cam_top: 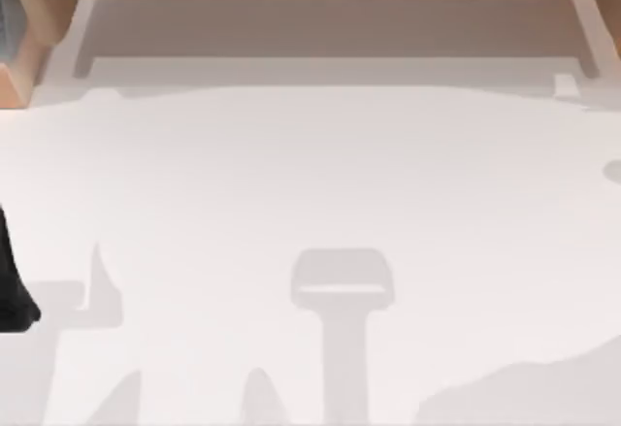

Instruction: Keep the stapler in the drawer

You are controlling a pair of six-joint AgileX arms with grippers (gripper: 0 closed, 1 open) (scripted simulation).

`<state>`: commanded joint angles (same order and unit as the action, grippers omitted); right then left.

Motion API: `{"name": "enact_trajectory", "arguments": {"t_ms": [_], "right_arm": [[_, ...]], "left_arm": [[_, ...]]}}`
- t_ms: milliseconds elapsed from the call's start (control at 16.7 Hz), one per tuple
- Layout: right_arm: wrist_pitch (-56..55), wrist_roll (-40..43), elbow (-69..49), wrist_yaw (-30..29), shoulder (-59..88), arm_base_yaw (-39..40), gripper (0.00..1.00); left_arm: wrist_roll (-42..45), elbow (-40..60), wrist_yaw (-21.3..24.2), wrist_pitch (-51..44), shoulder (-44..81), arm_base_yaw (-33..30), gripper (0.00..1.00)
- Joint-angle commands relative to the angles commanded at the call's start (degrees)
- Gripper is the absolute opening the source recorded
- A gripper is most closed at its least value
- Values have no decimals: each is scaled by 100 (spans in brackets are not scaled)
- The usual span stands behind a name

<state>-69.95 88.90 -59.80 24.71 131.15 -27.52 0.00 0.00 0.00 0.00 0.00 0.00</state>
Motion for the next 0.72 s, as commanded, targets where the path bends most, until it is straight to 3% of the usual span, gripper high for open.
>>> {"name": "enact_trajectory", "arguments": {"t_ms": [300,600,720], "right_arm": [[505,0,-1090,-198,384,192,0],[618,-5,-1213,-260,483,252,0],[618,-5,-1213,-260,483,252,15]], "left_arm": [[0,0,0,0,0,0,100],[0,0,0,0,0,0,100],[0,0,0,0,0,0,100]]}}
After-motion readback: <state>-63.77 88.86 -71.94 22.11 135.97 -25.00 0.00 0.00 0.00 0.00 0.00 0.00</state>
